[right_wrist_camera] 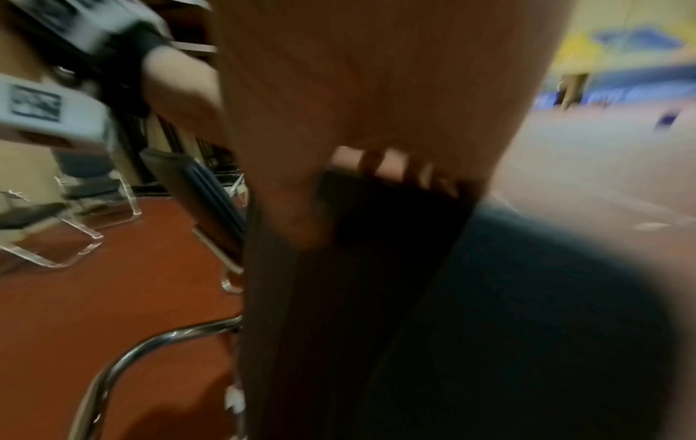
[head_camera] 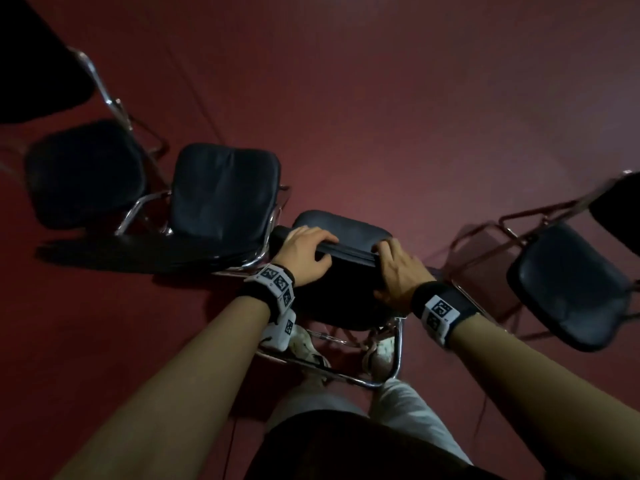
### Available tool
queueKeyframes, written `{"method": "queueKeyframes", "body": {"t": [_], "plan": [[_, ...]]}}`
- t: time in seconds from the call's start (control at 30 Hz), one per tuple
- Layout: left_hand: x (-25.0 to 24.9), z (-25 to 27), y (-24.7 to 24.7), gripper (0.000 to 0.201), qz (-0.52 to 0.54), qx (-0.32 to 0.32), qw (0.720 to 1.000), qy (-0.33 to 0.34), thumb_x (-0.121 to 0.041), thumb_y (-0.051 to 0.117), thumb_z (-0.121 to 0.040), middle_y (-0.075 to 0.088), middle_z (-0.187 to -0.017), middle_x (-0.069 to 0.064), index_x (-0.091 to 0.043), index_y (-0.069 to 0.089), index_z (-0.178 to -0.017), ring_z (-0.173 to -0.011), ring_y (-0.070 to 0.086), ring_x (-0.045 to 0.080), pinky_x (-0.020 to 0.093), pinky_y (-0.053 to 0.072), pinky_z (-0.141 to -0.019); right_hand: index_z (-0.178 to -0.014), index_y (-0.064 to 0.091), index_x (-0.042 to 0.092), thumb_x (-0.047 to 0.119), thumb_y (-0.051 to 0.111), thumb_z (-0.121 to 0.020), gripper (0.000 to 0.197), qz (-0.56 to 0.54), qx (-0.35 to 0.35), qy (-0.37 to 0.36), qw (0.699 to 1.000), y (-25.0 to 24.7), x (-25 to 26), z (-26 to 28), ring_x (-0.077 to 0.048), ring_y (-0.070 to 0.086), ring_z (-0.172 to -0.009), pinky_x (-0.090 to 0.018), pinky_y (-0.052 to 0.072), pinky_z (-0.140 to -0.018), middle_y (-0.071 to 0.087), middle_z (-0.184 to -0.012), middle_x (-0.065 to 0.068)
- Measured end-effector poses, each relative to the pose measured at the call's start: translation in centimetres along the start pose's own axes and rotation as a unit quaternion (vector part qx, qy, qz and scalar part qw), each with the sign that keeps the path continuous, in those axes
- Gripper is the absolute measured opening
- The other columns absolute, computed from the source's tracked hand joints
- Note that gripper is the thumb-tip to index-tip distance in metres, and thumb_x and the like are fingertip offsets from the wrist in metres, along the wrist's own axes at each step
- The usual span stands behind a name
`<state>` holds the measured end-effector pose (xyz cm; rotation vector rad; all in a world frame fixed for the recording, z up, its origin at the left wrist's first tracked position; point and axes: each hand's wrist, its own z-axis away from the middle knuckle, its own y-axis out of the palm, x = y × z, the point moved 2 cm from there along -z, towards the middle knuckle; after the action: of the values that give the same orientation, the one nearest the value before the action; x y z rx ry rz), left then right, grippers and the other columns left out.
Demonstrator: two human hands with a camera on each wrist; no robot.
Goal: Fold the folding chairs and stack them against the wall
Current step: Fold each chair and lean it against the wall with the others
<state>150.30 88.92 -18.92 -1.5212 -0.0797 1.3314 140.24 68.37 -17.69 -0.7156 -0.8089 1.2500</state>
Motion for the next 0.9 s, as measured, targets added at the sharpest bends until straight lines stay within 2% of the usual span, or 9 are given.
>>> {"method": "queueKeyframes", "body": {"t": [0.1, 0.17, 0.3, 0.4, 0.5, 0.57, 0.67, 0.77, 0.9], "plan": [[-1.1, 0.3, 0.3, 0.030, 0.049, -0.070, 0.996, -0.027, -0.017, 0.057, -0.076, 0.071, -0.103, -0.003, -0.016, 0.073, -0.101, -0.101, 0.063, 0.019, 0.038, 0.045, -0.102, -0.149, 0.020, 0.018, 0.049, 0.067, -0.078, 0.090, -0.027, 0.037, -0.032, 0.998, 0.0, 1.0, -2.2, -0.035, 0.064, -0.105, -0.041, 0.050, -0.078, 0.057, -0.128, -0.013], [-2.1, -0.1, 0.5, 0.028, 0.068, -0.161, 0.983, -0.062, -0.008, 0.055, -0.073, 0.072, -0.097, 0.001, -0.013, 0.074, -0.092, -0.094, 0.065, 0.022, 0.036, 0.051, -0.092, -0.141, 0.027, 0.015, 0.049, 0.064, -0.082, 0.078, -0.026, 0.048, -0.087, 0.995, -0.7, 2.1, -3.8, -0.036, 0.063, -0.103, -0.041, 0.049, -0.073, 0.057, -0.126, -0.014], [-0.4, 3.3, 2.1, 0.028, 0.080, -0.362, 0.878, -0.304, -0.005, 0.057, -0.075, 0.060, -0.112, 0.012, -0.013, 0.070, -0.098, -0.102, 0.059, 0.029, 0.037, 0.048, -0.099, -0.123, 0.036, 0.010, 0.045, 0.063, -0.088, 0.056, -0.032, 0.064, -0.100, 0.992, -0.4, 3.5, -5.7, -0.037, 0.064, -0.098, -0.039, 0.044, -0.068, 0.058, -0.118, -0.016], [0.6, 8.8, 5.5, 0.034, 0.159, -0.320, 0.761, -0.542, -0.017, 0.063, -0.084, 0.049, -0.127, 0.016, -0.012, 0.060, -0.117, -0.117, 0.052, 0.036, 0.040, 0.045, -0.102, -0.131, 0.035, 0.006, 0.043, 0.063, -0.089, 0.062, -0.015, 0.068, -0.088, 0.994, 0.5, 3.5, -5.5, -0.038, 0.061, -0.107, -0.039, 0.043, -0.074, 0.054, -0.126, -0.018], [1.8, 13.1, 8.8, 0.064, 0.240, -0.175, 0.651, -0.699, -0.059, 0.057, -0.080, 0.055, -0.119, 0.005, -0.008, 0.056, -0.118, -0.113, 0.059, 0.036, 0.041, 0.045, -0.099, -0.150, 0.019, 0.005, 0.042, 0.066, -0.088, 0.086, -0.008, 0.054, -0.094, 0.994, -1.0, 3.9, -7.0, -0.040, 0.051, -0.124, -0.047, 0.046, -0.095, 0.042, -0.143, -0.019], [2.1, 15.3, 10.6, 0.075, 0.312, -0.138, 0.595, -0.728, -0.071, 0.052, -0.071, 0.065, -0.112, 0.008, -0.010, 0.064, -0.112, -0.101, 0.065, 0.033, 0.046, 0.050, -0.098, -0.155, 0.008, 0.007, 0.037, 0.068, -0.086, 0.096, -0.006, 0.055, -0.103, 0.993, -1.6, 4.8, -7.9, -0.040, 0.047, -0.128, -0.053, 0.044, -0.101, 0.037, -0.147, -0.018], [2.9, 17.3, 15.2, 0.045, 0.444, -0.158, 0.530, -0.705, -0.053, 0.065, -0.072, 0.063, -0.097, 0.009, -0.011, 0.061, -0.090, -0.088, 0.063, 0.028, 0.048, 0.054, -0.093, -0.151, 0.017, 0.007, 0.025, 0.067, -0.086, 0.084, -0.021, 0.065, -0.113, 0.991, -1.7, 5.1, -8.4, -0.042, 0.055, -0.119, -0.047, 0.048, -0.093, 0.043, -0.138, -0.022], [6.3, 18.0, 21.4, 0.054, 0.515, -0.162, 0.492, -0.683, -0.053, 0.067, -0.053, 0.070, -0.096, 0.010, -0.014, 0.068, -0.091, -0.085, 0.068, 0.031, 0.057, 0.052, -0.094, -0.142, 0.025, 0.004, 0.019, 0.062, -0.090, 0.065, -0.014, 0.061, -0.107, 0.992, -1.9, 3.9, -9.0, -0.043, 0.058, -0.112, -0.037, 0.041, -0.078, 0.046, -0.133, -0.023], [6.2, 16.8, 22.4, 0.047, 0.569, -0.208, 0.407, -0.684, -0.042, 0.069, -0.071, 0.074, -0.099, 0.013, -0.012, 0.069, -0.107, -0.085, 0.071, 0.033, 0.049, 0.058, -0.079, -0.139, 0.027, 0.004, 0.022, 0.059, -0.092, 0.059, -0.011, 0.061, -0.104, 0.993, -1.7, 3.2, -9.5, -0.044, 0.059, -0.108, -0.038, 0.039, -0.075, 0.046, -0.130, -0.022]]}}
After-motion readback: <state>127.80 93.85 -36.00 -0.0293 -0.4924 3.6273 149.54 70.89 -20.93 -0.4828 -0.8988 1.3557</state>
